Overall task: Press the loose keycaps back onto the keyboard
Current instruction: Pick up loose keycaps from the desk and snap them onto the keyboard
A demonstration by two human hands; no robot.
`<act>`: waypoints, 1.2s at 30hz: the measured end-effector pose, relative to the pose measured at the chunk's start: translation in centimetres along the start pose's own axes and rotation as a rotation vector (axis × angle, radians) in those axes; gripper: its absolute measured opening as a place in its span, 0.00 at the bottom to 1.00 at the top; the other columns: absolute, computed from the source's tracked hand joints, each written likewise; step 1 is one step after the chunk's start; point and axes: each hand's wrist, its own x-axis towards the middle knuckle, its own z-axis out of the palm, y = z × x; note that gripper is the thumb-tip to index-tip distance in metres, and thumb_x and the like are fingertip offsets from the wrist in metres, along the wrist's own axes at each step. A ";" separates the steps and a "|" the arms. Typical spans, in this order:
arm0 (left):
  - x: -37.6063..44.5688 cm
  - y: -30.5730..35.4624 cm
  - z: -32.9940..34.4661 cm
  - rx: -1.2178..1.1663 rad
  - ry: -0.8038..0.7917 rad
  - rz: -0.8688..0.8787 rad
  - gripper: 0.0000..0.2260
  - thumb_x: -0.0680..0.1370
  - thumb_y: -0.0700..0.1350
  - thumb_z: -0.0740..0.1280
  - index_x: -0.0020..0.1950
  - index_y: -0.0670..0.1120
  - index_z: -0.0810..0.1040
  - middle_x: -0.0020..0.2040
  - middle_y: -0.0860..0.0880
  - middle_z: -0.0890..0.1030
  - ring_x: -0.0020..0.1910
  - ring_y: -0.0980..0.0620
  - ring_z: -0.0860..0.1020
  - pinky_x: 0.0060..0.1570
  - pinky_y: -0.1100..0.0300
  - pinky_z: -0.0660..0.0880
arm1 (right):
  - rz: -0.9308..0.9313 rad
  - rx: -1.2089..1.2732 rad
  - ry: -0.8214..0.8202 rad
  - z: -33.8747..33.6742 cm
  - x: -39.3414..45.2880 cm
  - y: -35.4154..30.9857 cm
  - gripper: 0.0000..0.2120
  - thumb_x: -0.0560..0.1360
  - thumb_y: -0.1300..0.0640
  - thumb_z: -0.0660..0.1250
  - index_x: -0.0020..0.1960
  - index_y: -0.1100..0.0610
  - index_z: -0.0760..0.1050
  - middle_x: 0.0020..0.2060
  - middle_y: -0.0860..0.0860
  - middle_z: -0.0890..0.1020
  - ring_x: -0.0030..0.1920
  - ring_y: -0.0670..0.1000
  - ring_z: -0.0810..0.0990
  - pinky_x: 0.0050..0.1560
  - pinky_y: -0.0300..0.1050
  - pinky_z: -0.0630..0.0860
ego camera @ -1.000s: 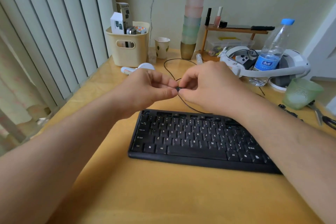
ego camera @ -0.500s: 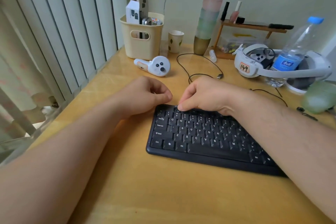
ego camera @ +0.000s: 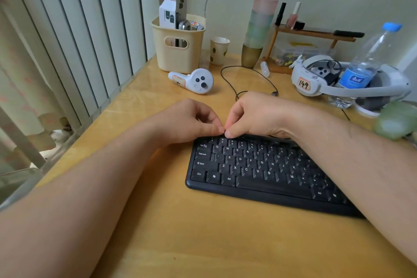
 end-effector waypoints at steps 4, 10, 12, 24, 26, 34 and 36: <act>0.0 0.0 0.0 -0.015 -0.029 0.002 0.05 0.76 0.51 0.78 0.47 0.52 0.87 0.37 0.58 0.83 0.37 0.62 0.78 0.45 0.64 0.72 | -0.041 -0.056 -0.003 -0.1 -0.3 -0.3 0.04 0.69 0.52 0.80 0.39 0.46 0.86 0.36 0.44 0.86 0.42 0.45 0.82 0.41 0.42 0.73; 0.1 0.2 -0.1 -0.026 -0.051 -0.029 0.04 0.76 0.50 0.77 0.48 0.51 0.87 0.39 0.56 0.85 0.39 0.61 0.79 0.49 0.62 0.74 | 0.028 0.080 -0.019 0.2 0.1 -0.2 0.03 0.70 0.57 0.79 0.38 0.51 0.87 0.29 0.44 0.83 0.35 0.45 0.78 0.40 0.41 0.72; 0.0 0.2 -0.2 -0.032 -0.057 -0.049 0.04 0.76 0.50 0.78 0.47 0.52 0.87 0.42 0.55 0.86 0.41 0.60 0.80 0.53 0.61 0.75 | 0.079 0.170 -0.051 0.3 0.5 -0.1 0.05 0.70 0.59 0.79 0.37 0.54 0.86 0.29 0.46 0.83 0.35 0.47 0.77 0.38 0.42 0.72; 0.7 0.3 0.3 -0.099 -0.007 -0.142 0.04 0.73 0.44 0.78 0.44 0.52 0.86 0.42 0.52 0.86 0.46 0.52 0.81 0.59 0.53 0.78 | 0.165 0.229 -0.062 0.4 1.3 -0.1 0.11 0.68 0.60 0.82 0.33 0.53 0.81 0.29 0.47 0.82 0.32 0.44 0.76 0.31 0.36 0.73; 0.8 0.4 0.5 -0.116 0.017 -0.145 0.06 0.73 0.43 0.78 0.44 0.52 0.84 0.38 0.53 0.83 0.41 0.53 0.79 0.52 0.55 0.77 | 0.164 0.222 -0.043 0.6 1.4 -0.2 0.12 0.68 0.61 0.82 0.32 0.54 0.81 0.28 0.48 0.81 0.31 0.45 0.75 0.31 0.38 0.72; 0.8 0.3 0.8 -0.153 0.031 -0.160 0.03 0.75 0.46 0.76 0.43 0.53 0.85 0.40 0.50 0.83 0.45 0.49 0.81 0.62 0.43 0.79 | 0.138 0.325 -0.078 0.2 1.1 0.8 0.09 0.70 0.62 0.80 0.34 0.54 0.83 0.35 0.52 0.83 0.36 0.47 0.78 0.34 0.39 0.73; 0.8 0.4 0.9 -0.158 0.031 -0.163 0.01 0.76 0.47 0.75 0.44 0.52 0.85 0.42 0.48 0.85 0.46 0.48 0.82 0.63 0.41 0.79 | 0.118 0.393 -0.071 -0.3 0.6 1.3 0.07 0.72 0.64 0.78 0.39 0.55 0.82 0.37 0.53 0.84 0.40 0.48 0.82 0.45 0.45 0.79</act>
